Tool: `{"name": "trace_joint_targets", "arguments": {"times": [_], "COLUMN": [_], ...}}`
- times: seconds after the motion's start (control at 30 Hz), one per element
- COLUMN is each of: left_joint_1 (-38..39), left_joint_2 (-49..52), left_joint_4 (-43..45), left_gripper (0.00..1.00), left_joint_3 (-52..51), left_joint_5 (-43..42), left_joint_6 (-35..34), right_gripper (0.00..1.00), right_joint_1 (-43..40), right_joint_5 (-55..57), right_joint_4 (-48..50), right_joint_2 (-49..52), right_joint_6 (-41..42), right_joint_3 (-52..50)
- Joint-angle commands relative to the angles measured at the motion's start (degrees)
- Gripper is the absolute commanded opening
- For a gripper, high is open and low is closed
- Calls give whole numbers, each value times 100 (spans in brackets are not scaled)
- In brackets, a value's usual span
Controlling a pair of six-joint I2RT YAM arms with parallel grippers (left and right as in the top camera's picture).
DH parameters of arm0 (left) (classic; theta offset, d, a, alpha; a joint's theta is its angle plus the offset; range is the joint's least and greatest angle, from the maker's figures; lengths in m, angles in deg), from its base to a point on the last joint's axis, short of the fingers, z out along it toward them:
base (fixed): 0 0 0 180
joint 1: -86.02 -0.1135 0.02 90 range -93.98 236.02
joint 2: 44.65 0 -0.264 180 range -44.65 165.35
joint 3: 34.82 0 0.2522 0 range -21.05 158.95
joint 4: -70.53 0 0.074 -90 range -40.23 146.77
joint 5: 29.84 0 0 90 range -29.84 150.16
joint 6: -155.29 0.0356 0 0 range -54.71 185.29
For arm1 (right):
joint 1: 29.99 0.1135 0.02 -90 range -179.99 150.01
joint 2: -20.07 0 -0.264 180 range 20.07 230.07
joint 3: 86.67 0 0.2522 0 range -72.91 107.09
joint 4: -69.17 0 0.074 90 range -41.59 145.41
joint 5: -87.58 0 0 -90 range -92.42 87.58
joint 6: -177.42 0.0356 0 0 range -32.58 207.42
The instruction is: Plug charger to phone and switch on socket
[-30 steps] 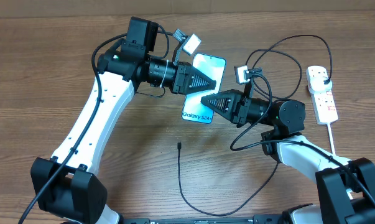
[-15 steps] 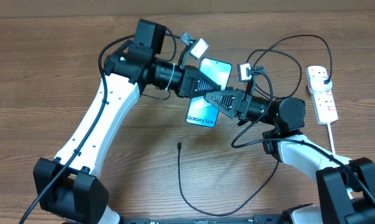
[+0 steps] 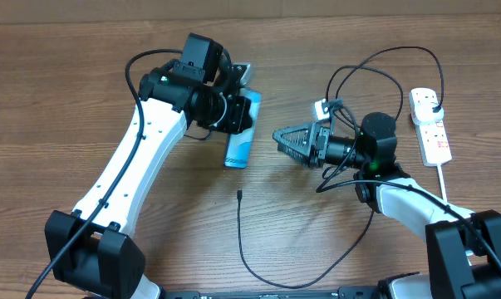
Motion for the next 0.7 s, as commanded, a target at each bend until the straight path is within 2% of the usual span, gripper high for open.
{"name": "trace_joint_targets", "arguments": {"times": [0.0,0.13,0.27,0.67], "left_joint_1": [7,4,7,4], "left_joint_2": [48,136,293,1038], "left_joint_4": [-83,-74,-42,-87], "left_gripper": [4,4,4,4], "left_joint_3": [-72,-356,-656,-892], "left_joint_5": [1248,1836,2039,2013], "left_joint_6": [-503,-695,-927,-920], "right_gripper": [100,100,100,100], "right_joint_1": [46,184,385,562], "right_joint_5": [164,1086,2004,2962], "right_joint_4": [-789,-2210,-3121,-3545], "right_joint_2": [7,7,7,7], "right_joint_6": [-1145,-1484,-1484,-1484], "right_joint_3": [50,50,50,50]}}
